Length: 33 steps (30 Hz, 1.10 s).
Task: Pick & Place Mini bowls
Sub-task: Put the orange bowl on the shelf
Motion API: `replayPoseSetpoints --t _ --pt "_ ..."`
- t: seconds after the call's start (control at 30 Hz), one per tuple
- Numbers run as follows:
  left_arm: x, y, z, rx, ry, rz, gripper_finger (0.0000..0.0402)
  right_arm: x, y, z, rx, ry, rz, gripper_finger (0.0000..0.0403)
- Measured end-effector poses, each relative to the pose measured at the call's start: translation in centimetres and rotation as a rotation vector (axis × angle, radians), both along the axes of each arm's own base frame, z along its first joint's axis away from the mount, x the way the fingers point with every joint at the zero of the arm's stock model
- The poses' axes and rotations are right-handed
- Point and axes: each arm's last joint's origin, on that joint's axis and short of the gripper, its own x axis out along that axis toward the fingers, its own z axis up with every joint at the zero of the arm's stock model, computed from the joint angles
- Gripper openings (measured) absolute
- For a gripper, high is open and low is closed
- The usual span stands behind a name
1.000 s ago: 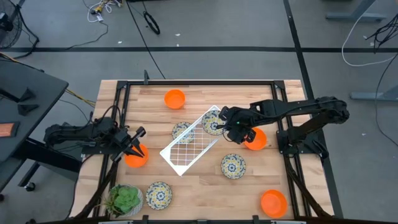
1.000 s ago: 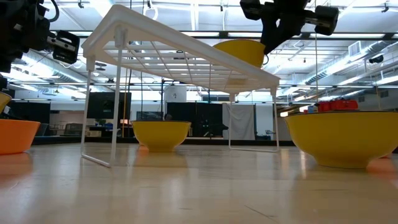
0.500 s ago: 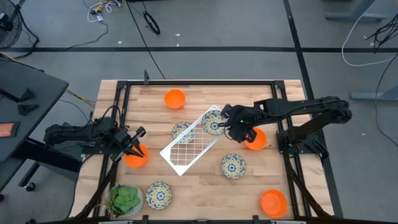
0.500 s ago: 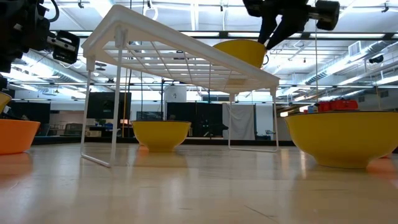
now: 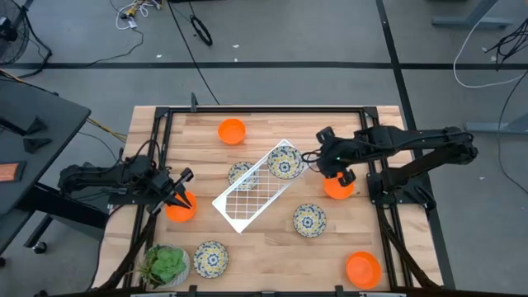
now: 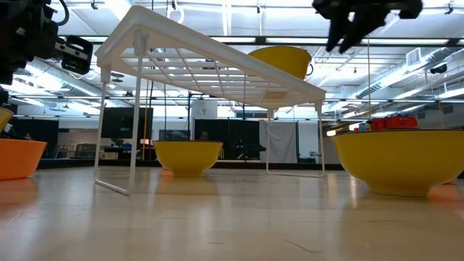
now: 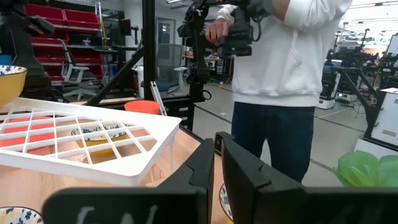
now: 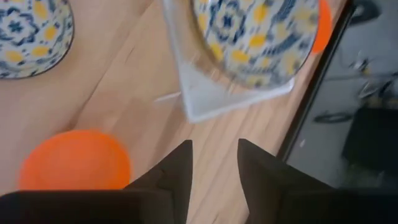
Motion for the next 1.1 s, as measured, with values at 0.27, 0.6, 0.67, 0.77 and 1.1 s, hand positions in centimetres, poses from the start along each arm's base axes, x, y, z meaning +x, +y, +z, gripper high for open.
replayPoseSetpoints --t 0.27,0.6,0.67,0.77,1.1 --pt "0.0 0.0 0.0 0.0 0.0 0.0 0.0037 -2.0 0.5 -0.1 0.081 0.096 -0.111 0.013" --pt "0.0 0.0 0.0 0.0 0.0 0.0 0.0037 -2.8 3.1 -2.4 0.261 0.208 -0.118 0.0131" --pt "0.0 0.0 0.0 0.0 0.0 0.0 0.0037 -3.2 3.6 -3.7 0.26 0.253 -0.144 0.0131" --pt "0.0 0.0 0.0 0.0 0.0 0.0 0.0037 -3.7 4.3 -5.7 0.257 0.304 -0.188 0.0131" --pt "0.0 0.0 0.0 0.0 0.0 0.0 0.0037 -4.1 6.3 -9.6 0.289 0.283 -0.225 0.0131"
